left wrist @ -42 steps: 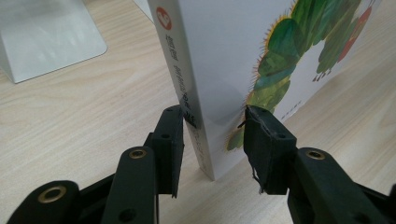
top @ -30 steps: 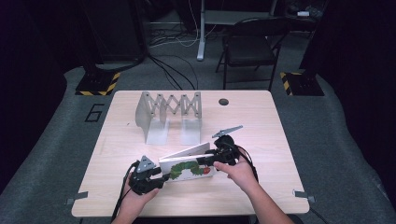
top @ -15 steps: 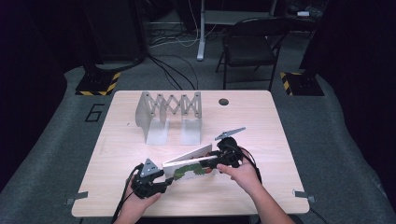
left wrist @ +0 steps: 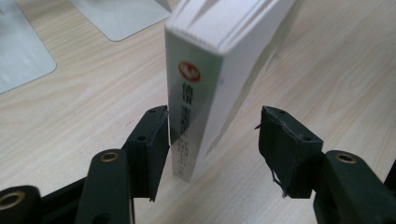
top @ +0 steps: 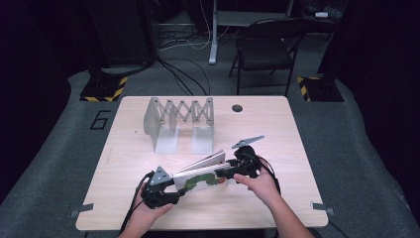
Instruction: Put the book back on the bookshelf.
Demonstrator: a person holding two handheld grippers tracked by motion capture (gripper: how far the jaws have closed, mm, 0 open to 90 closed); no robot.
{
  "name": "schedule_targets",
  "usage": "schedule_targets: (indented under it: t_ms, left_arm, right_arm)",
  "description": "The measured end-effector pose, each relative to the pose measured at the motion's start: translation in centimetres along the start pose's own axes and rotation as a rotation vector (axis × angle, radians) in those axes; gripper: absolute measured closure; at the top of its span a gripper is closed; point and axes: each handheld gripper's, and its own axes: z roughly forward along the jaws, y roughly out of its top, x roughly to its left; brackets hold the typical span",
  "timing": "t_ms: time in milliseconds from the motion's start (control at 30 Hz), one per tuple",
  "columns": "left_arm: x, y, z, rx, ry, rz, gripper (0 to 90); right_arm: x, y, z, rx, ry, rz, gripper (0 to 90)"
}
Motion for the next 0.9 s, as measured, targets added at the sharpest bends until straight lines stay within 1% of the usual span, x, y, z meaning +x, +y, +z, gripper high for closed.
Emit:
schedule_targets:
  t_ms: [67,133,233,300,333,400,467,500,533,600,633,667,700,767,833,900]
  left_arm:
    - [0.2,0.3,0.0,-0.001,0.002,0.000,42.1]
    - [0.5,0.6,0.1,0.005,-0.008,-0.003,42.4]
    - [0.7,0.9,0.2,0.002,-0.012,-0.007,42.3]
    - [0.8,1.4,0.3,0.004,-0.028,-0.008,42.0]
    - [0.8,1.5,0.3,0.009,-0.037,-0.016,41.7]
    - [0.8,1.9,0.5,0.024,-0.037,-0.002,40.1]
    - [0.6,2.3,0.6,0.030,-0.045,0.001,40.0]
    - [0.6,2.5,0.7,0.032,-0.036,0.016,40.0]
    - [0.6,2.7,0.8,0.034,-0.048,0.020,39.8]
    - [0.5,3.0,1.0,0.031,-0.057,0.015,39.0]
    - [0.5,3.2,1.2,0.034,-0.059,0.025,38.9]
    - [0.5,3.3,1.3,0.034,-0.053,0.027,38.5]
    - [0.4,3.5,1.4,0.039,-0.062,0.031,38.3]
    - [0.3,3.7,1.7,0.045,-0.064,0.035,37.2]
    - [0.2,3.8,2.0,0.041,-0.059,0.048,36.9]
    - [0.1,4.0,2.2,0.042,-0.057,0.047,36.3]
  right_arm:
    - [0.0,-0.1,-0.1,-0.001,0.003,0.011,33.4]
    - [-0.2,-0.1,-0.1,-0.003,0.001,-0.003,33.2]
    - [-0.2,-0.2,-0.1,-0.002,0.000,-0.005,33.2]
    - [-0.3,-0.3,-0.1,-0.002,0.000,0.003,33.1]
    - [-0.4,-0.3,-0.1,0.001,-0.002,-0.001,33.1]
    - [-0.4,-0.4,-0.1,0.000,-0.001,0.005,33.0]
    - [-0.5,-0.4,-0.1,-0.001,-0.001,0.006,33.0]
    - [-0.5,-0.5,0.0,-0.001,0.000,0.007,33.0]
    - [-0.6,-0.5,0.0,-0.004,0.000,0.002,33.0]
    - [-0.6,-0.5,0.0,0.000,-0.001,0.000,33.0]
    - [-0.6,-0.5,0.0,0.000,-0.002,-0.001,33.0]
    - [-0.6,-0.5,0.0,0.000,-0.003,-0.001,33.0]
    - [-0.6,-0.5,0.0,0.000,-0.004,-0.001,33.1]
    - [-0.7,-0.6,0.0,0.002,-0.007,0.000,33.1]
    - [-0.7,-0.6,0.0,0.000,-0.008,0.000,33.4]
    - [-0.7,-0.7,0.1,0.004,-0.011,0.013,33.8]
